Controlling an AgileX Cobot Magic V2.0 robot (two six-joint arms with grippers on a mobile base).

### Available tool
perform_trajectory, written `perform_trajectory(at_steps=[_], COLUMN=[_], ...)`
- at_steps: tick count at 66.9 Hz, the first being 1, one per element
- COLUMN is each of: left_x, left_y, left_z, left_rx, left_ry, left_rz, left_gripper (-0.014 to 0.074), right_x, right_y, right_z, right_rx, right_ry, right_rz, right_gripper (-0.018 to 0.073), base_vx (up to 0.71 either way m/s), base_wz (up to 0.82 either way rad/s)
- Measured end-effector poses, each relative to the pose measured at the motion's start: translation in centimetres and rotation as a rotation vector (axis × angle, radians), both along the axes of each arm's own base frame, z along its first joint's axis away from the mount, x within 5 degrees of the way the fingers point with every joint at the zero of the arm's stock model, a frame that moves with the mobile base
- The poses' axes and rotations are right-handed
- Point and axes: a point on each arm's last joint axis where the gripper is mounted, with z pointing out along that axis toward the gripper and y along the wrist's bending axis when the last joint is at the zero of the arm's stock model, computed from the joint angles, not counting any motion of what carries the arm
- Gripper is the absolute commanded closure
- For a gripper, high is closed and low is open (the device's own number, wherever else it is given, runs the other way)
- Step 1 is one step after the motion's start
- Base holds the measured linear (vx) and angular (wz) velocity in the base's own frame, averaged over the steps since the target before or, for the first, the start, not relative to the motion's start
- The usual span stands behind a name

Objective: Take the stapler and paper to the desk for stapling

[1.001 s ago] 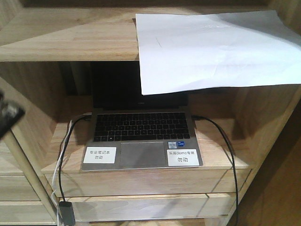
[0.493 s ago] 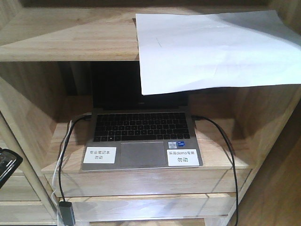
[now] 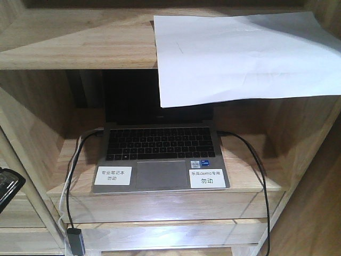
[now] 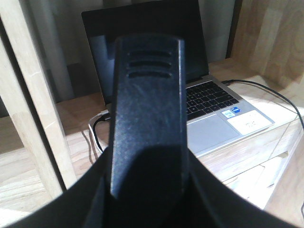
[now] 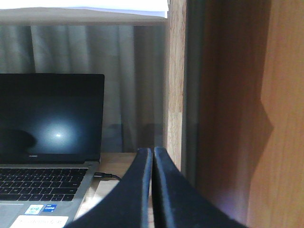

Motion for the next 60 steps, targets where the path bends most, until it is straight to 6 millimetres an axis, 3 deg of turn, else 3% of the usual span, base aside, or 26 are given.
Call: perform_trajectory(at_steps=[21,46,60], left_x=[0.0,0.0,0.0], left_y=[0.0,0.0,0.0], left_z=[0.0,0.0,0.0], left_rx=[0.000,0.000,0.000], left_ry=[0.000,0.000,0.000], left_rz=[0.000,0.000,0.000], left_gripper=[0.0603,0.0603,0.0603], right_x=[0.0,-0.1,0.3], right_y=[0.0,0.1,0.5], right_z=[0.0,0.5,1.2], right_rx=[0.037,0.822,0.979], right_ry=[-0.002,0.010,-0.012], right_rz=[0.004,0.106,0.190], right_gripper=[0.0568,0.0558,0.0414], base_vx=[0.00,0.00,0.00], base_wz=[0.00,0.00,0.00])
